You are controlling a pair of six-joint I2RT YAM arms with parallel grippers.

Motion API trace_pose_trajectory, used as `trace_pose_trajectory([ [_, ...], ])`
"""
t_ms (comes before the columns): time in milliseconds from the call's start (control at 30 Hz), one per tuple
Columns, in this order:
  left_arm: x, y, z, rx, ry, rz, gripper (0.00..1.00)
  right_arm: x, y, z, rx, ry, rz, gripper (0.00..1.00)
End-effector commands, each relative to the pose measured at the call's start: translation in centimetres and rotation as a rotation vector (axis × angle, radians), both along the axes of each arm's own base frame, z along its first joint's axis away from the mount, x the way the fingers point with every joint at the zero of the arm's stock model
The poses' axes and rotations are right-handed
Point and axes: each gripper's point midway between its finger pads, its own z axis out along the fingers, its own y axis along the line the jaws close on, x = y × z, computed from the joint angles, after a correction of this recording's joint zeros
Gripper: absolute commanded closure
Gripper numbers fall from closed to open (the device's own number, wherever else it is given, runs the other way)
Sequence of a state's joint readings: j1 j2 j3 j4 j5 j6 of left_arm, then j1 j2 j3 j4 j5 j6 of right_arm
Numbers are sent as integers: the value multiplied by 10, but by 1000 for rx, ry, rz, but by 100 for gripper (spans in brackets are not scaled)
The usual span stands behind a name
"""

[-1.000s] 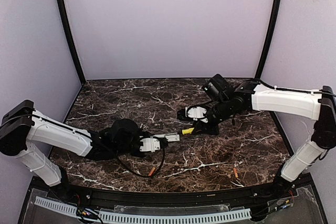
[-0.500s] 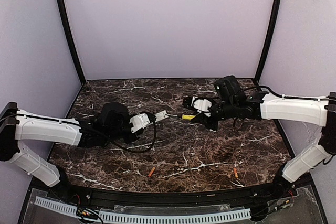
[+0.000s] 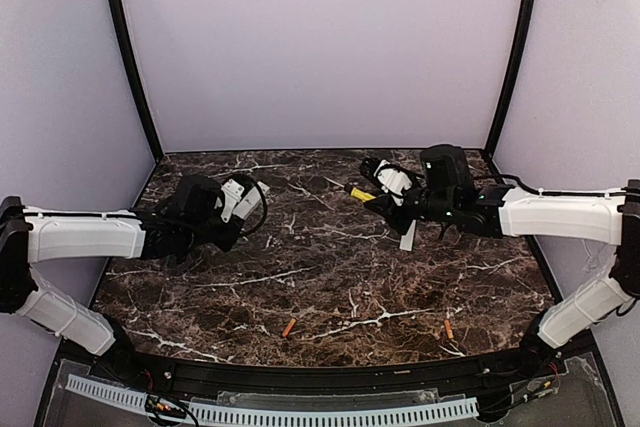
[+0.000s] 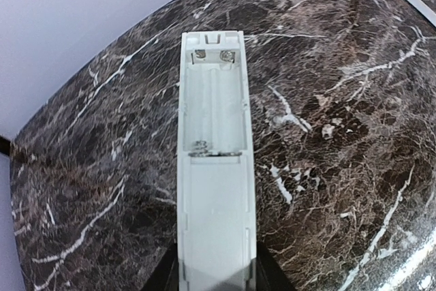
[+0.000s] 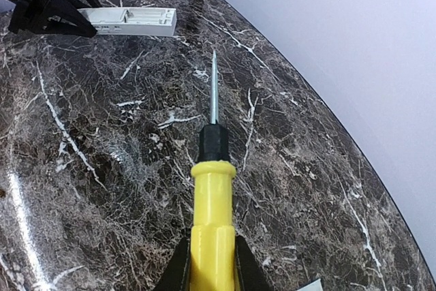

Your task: Unload the batteries from the remote control

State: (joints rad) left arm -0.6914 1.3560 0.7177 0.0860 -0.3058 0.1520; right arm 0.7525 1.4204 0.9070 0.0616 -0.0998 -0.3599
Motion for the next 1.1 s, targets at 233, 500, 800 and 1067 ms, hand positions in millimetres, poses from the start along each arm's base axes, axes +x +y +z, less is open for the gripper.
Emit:
trace_pose_trajectory([
  [233, 9, 61, -25, -141, 181, 445, 100, 3, -1, 11, 129, 17, -58, 100],
  [500, 10, 77, -59, -182, 272, 508, 100, 0, 4, 6, 186, 77, -61, 100],
  [800, 8, 80, -88, -188, 331, 530, 100, -3, 6, 3, 203, 101, -51, 100],
  [1067, 2, 85, -102, -180, 354, 554, 93, -3, 8, 4, 215, 106, -45, 100],
])
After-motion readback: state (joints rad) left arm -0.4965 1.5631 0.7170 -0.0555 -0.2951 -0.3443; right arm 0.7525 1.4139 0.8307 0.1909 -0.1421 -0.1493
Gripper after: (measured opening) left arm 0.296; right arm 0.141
